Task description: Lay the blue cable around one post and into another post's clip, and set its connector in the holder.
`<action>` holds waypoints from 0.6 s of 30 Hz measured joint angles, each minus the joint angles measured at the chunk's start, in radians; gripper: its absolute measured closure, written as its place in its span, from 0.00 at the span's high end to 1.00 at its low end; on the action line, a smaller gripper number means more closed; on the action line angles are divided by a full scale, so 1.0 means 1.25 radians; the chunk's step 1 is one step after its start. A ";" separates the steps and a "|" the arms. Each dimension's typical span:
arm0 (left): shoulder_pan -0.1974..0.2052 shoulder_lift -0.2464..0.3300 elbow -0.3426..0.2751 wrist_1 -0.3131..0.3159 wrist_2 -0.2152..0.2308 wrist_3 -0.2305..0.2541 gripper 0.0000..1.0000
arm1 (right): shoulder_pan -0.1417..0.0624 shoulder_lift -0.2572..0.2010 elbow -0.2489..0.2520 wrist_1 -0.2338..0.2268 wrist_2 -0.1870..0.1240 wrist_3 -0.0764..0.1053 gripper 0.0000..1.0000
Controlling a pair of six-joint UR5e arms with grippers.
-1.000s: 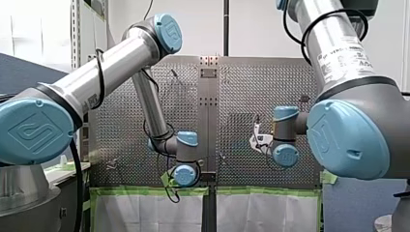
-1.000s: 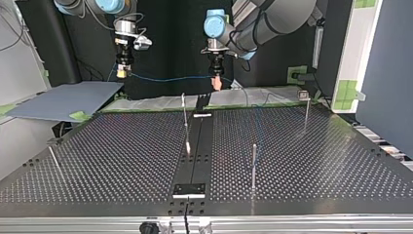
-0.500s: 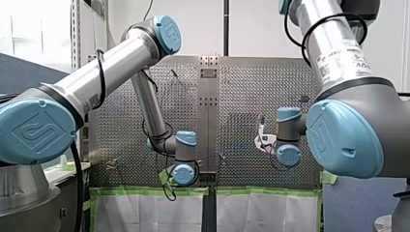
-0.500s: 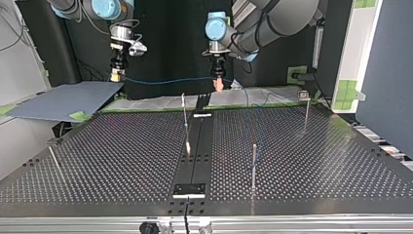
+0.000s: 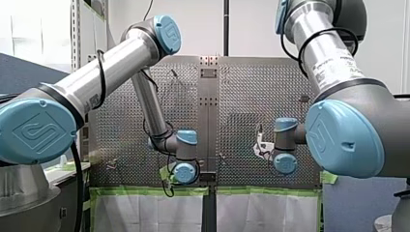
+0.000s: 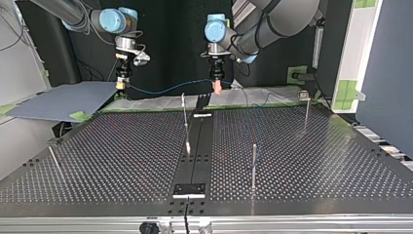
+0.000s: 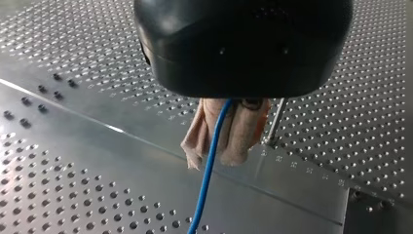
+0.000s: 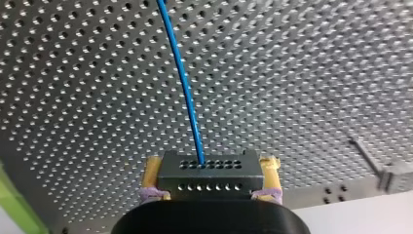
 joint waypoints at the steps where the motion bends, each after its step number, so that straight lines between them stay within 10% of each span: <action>1: 0.000 0.000 0.001 -0.001 0.004 0.007 0.00 | -0.001 0.007 -0.004 0.003 0.000 0.000 0.12; 18: -0.004 0.000 0.024 -0.016 0.039 0.145 0.00 | -0.040 0.068 -0.036 0.034 0.000 -0.005 0.12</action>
